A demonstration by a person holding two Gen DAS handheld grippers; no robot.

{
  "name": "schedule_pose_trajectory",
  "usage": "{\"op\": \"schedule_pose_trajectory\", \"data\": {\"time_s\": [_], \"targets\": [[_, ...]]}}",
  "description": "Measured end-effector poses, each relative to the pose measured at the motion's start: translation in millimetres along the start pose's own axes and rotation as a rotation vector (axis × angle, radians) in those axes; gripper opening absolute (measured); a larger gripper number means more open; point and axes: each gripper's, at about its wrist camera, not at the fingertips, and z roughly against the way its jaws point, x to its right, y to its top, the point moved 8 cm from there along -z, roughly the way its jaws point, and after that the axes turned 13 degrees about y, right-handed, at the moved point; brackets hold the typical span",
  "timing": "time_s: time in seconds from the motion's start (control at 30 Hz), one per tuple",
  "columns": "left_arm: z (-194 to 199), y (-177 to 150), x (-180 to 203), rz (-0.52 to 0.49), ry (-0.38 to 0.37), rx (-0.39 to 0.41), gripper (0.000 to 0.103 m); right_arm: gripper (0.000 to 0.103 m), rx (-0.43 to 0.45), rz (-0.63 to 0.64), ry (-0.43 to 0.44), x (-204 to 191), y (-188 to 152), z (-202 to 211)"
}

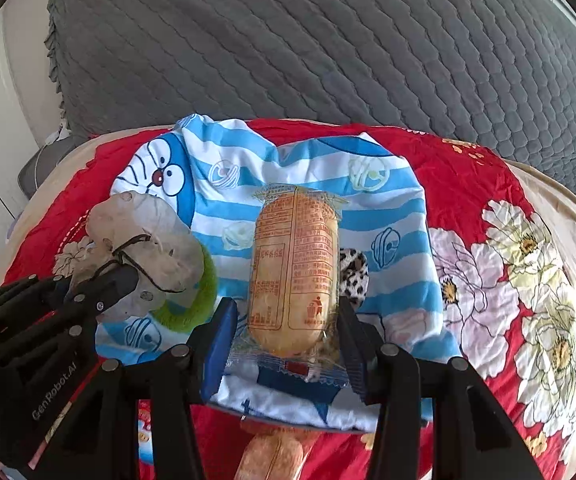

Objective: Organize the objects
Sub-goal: 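Carry the scrunchie over the shirt while the right tool carries the bread packet beside the leopard scrunchie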

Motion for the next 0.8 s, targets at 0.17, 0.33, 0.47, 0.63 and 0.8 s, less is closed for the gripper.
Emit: {"op": "schedule_pose_trajectory", "data": {"time_s": [0.17, 0.33, 0.47, 0.63, 0.8], "targets": [[-11.4, -1.2, 0.7, 0.006, 0.000, -0.013, 0.012, 0.050, -0.026, 0.001, -0.013, 5.8, 3.5, -14.9], [-22.1, -3.5, -1.1, 0.011, 0.011, -0.027, 0.012, 0.050, -0.035, -0.007, -0.010, 10.0, 4.3, -25.4], [-28.9, -6.0, -0.8, 0.007, 0.016, -0.032, 0.012, 0.050, -0.041, -0.007, -0.008, 12.8, 4.7, -31.8], [-34.7, -9.0, -0.2, 0.006, 0.016, -0.040, 0.012, 0.050, -0.044, -0.011, -0.006, 14.7, 4.1, -37.0], [-39.5, -10.8, -0.2, 0.007, 0.017, -0.044, 0.012, 0.050, -0.050, -0.009, -0.005, 14.3, 2.6, -41.5]]}}
